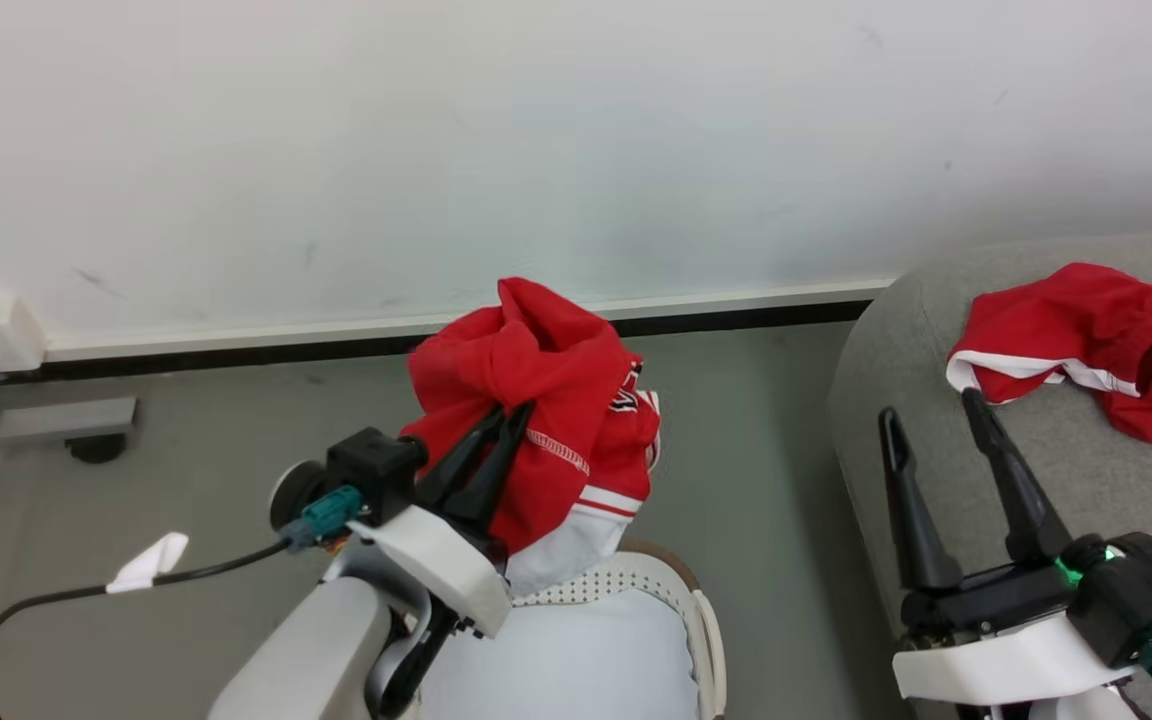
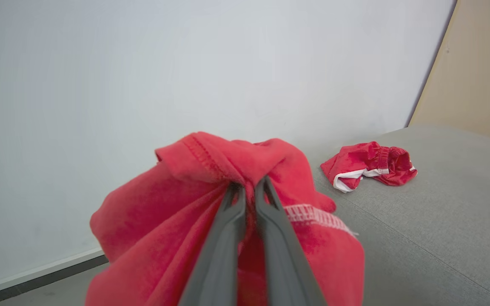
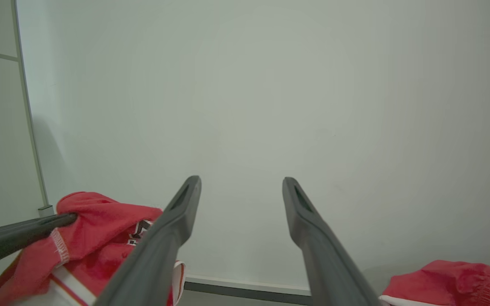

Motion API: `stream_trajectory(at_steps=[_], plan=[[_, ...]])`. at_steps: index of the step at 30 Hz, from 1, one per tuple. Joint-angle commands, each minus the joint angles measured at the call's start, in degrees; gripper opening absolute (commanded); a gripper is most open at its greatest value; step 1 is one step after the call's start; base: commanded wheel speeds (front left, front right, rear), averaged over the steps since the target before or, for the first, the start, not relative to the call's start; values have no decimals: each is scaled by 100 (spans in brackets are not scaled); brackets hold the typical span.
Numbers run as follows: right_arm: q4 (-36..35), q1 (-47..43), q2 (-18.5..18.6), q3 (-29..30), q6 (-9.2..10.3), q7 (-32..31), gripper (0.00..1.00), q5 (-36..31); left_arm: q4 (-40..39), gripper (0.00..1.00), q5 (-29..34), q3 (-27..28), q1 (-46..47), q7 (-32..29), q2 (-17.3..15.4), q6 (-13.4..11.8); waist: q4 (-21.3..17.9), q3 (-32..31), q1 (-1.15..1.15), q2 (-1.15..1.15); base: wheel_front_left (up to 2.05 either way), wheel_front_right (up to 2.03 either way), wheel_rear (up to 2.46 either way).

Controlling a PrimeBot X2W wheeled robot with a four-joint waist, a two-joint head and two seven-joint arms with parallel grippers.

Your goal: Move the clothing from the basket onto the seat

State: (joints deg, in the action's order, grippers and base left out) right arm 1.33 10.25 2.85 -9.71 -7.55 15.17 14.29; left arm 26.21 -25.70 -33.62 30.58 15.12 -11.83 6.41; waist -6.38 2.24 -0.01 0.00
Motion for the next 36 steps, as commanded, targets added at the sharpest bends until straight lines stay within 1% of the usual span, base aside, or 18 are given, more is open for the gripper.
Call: stream_trajectory(at_steps=[1,8,16,26,30,36], plan=[[38,-114,9,-41,13,-4,100,42,-211,0,75,52,-88,4,-80,-45,12,-50,1,0,0,0,0],[146,-244,10,-154,13,-4,100,-34,-818,0,23,90,-176,-37,-117,-158,44,-144,1,0,0,0,0],[194,-194,15,-288,13,-4,100,-59,-1161,0,0,66,-296,-144,-176,-281,43,-141,1,0,0,0,0],[294,-156,48,-439,13,-4,100,-61,-1407,0,-47,24,-369,-214,-225,-335,67,-102,1,0,0,0,0],[434,-108,129,-626,13,-4,100,-120,-1478,0,-68,-11,-365,-226,-194,-338,102,-69,1,0,0,0,0],[926,107,307,-1180,13,-3,100,-222,-1600,0,-80,-111,-312,-252,-123,-319,221,2,1,0,0,0,0]])
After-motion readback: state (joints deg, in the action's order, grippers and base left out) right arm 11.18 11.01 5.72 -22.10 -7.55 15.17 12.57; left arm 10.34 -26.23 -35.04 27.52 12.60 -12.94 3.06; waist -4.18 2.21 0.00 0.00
